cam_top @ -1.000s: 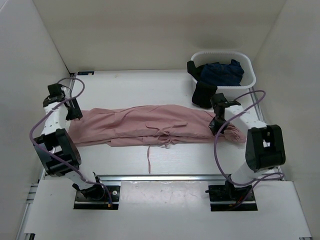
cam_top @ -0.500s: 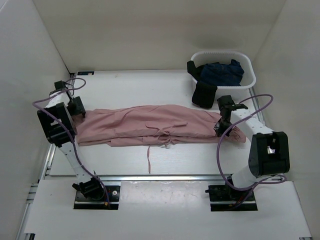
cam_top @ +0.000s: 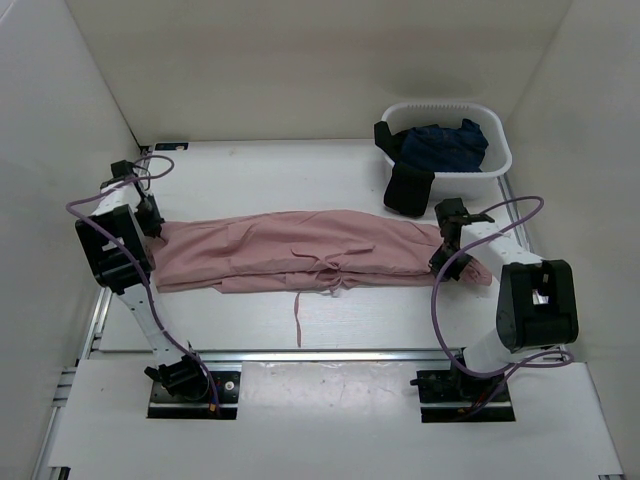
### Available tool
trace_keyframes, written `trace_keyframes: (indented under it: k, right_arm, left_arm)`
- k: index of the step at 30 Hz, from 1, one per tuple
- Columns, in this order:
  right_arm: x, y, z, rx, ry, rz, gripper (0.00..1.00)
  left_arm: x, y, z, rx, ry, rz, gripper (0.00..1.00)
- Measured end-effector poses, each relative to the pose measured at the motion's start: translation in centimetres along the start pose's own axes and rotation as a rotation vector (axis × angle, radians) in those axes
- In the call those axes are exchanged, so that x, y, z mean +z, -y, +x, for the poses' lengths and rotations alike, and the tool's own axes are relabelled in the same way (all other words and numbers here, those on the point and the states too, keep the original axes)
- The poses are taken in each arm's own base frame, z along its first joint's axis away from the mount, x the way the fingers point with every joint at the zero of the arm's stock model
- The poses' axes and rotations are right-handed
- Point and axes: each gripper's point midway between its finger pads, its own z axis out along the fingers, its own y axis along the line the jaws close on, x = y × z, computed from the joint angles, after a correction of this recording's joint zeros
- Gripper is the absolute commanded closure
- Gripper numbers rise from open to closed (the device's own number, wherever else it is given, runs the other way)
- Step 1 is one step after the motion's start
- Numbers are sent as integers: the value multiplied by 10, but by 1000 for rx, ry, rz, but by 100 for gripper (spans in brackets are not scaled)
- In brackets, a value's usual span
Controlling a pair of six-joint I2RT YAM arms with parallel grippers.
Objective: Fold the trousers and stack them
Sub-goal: Fold the trousers
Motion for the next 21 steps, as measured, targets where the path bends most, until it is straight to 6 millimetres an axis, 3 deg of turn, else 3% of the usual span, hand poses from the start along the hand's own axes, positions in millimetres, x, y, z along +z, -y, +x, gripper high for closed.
trace_keyframes:
  k: [5,9,14,17,18,19,21]
  right_arm:
    - [9,10,9,-5,-25,37,97]
    - [20,29,19,1,-65,102,98]
    - [20,32,16,-10,-55,110,98]
    - [20,33,15,-23,-51,112,98]
    - [21,33,15,-27,-49,113,98]
    - [21,34,15,-36,-48,114,96]
    - [20,34,14,-48,-45,114,83]
  left_arm:
    - [-10,-4,-6,-2,22,-21,86]
    - [-29,-16,-34,-22,101,-48,86]
    - [-45,-34,-64,-47,194,-101,86]
    - [-44,-39,-63,-49,190,-124,69]
    - [-42,-40,-63,-50,186,-130,60]
    - [-40,-41,-63,-47,183,-135,43]
    - [-33,-44,-61,-48,171,-152,30]
